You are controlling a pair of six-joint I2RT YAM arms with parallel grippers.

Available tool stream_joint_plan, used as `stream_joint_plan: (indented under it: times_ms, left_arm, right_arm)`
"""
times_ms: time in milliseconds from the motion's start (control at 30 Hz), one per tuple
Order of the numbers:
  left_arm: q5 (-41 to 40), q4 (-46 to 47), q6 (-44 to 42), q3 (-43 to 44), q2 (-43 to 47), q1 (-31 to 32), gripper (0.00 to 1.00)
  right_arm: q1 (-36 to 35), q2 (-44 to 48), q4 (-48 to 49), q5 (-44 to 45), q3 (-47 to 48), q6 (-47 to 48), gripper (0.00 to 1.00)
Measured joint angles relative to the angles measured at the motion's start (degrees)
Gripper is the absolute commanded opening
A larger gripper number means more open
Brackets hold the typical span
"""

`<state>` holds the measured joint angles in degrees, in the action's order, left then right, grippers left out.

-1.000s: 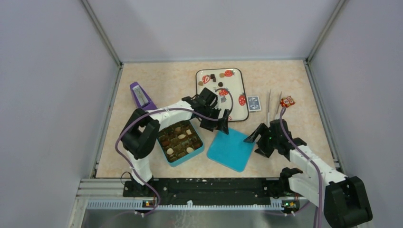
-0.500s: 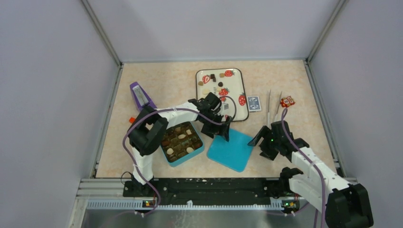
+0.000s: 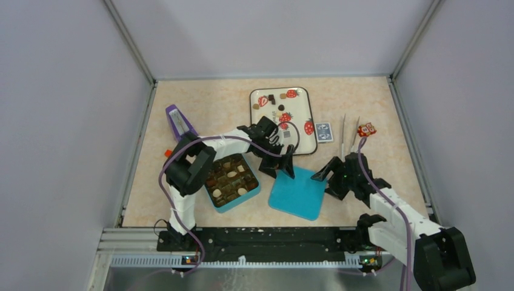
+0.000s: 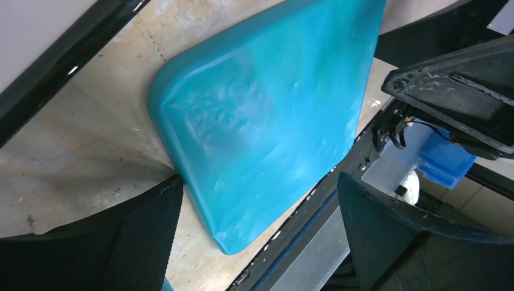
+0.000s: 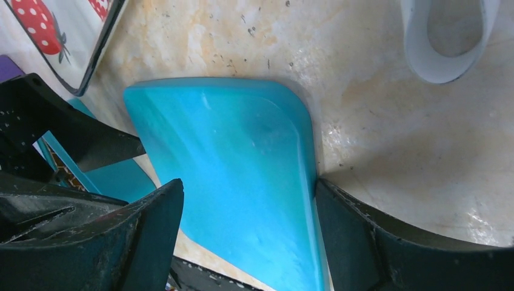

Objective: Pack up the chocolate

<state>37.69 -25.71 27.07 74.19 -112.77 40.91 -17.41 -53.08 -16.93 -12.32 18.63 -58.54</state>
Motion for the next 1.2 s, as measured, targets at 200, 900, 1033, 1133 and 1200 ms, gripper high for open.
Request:
stream_joint_plan:
  times_ms: [200, 900, 1033, 1133, 1200]
  left_arm:
    - [5.88, 3.87, 2.32, -0.83, 1.40, -1.64, 0.99]
    - [-6.34, -1.25, -0.33, -1.33, 6.25, -2.23, 0.99]
    - [-7.58, -4.13, -1.49, -2.80, 5.88, -0.81, 0.99]
    - [-7.98, -5.18, -2.12, -3.13, 5.07, 0.44, 0.99]
    - [-8.35, -6.10, -2.40, -3.17, 4.42, 1.38, 0.99]
  right_arm:
    - [0.04, -0.04, 3.19, -0.35, -1.01, -0.83, 0.77]
    - [-0.22, 0.44, -5.44, 2.05, 2.08, 3.04, 0.77]
    - [-0.46, 3.76, -11.28, 3.32, 2.16, 4.13, 0.78]
    - [-1.44, 4.94, -13.92, 3.02, 2.16, 4.50, 0.78]
    - [-2.80, 4.92, -14.43, 2.01, 2.16, 4.48, 0.78]
